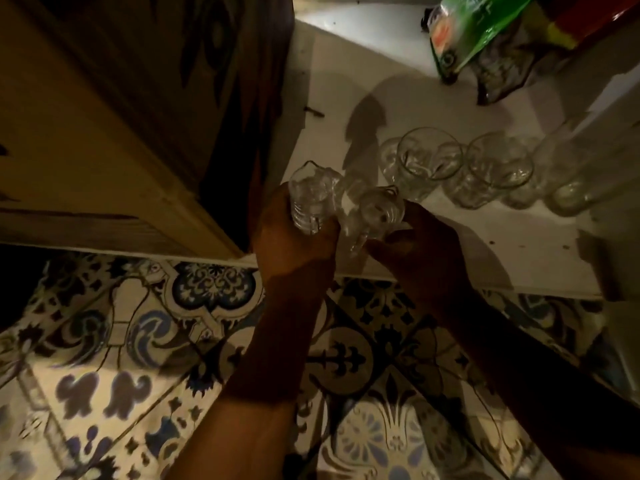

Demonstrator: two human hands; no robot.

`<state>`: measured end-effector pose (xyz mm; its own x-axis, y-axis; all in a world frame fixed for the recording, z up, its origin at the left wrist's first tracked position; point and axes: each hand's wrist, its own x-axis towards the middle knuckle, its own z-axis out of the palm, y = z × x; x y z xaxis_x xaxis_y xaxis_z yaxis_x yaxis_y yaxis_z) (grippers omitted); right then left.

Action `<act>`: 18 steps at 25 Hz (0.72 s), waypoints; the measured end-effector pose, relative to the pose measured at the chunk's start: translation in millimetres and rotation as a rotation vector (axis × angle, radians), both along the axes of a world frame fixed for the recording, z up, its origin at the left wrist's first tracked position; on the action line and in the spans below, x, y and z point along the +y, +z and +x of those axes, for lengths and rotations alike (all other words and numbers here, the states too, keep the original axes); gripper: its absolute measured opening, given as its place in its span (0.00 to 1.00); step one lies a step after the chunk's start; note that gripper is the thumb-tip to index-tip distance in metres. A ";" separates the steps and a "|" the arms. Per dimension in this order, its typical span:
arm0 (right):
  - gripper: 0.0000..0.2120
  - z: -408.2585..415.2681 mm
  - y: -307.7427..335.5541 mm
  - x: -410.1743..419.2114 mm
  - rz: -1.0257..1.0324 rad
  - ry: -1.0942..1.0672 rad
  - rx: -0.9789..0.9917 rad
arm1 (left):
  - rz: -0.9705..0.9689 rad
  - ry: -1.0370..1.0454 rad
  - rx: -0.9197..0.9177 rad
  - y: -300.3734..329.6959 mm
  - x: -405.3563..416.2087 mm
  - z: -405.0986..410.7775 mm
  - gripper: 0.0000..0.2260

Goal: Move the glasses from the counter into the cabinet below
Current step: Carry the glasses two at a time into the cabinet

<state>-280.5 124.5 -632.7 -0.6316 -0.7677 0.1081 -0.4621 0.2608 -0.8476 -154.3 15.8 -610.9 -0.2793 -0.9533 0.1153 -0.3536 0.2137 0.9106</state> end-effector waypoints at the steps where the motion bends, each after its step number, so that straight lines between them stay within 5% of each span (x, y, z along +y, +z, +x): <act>1: 0.29 -2.4 -3.8 -4.4 -0.012 0.012 0.005 | -0.003 0.006 -0.001 -2.3 -2.9 -2.7 0.18; 9: 0.25 -14.2 -29.1 -27.2 -0.227 0.059 -0.252 | -0.026 0.010 -0.005 -22.1 -19.9 -17.8 0.18; 18: 0.19 -4.6 -26.5 -32.7 -0.230 0.009 -0.204 | -0.097 -0.077 -0.069 -22.5 -23.5 -25.2 0.19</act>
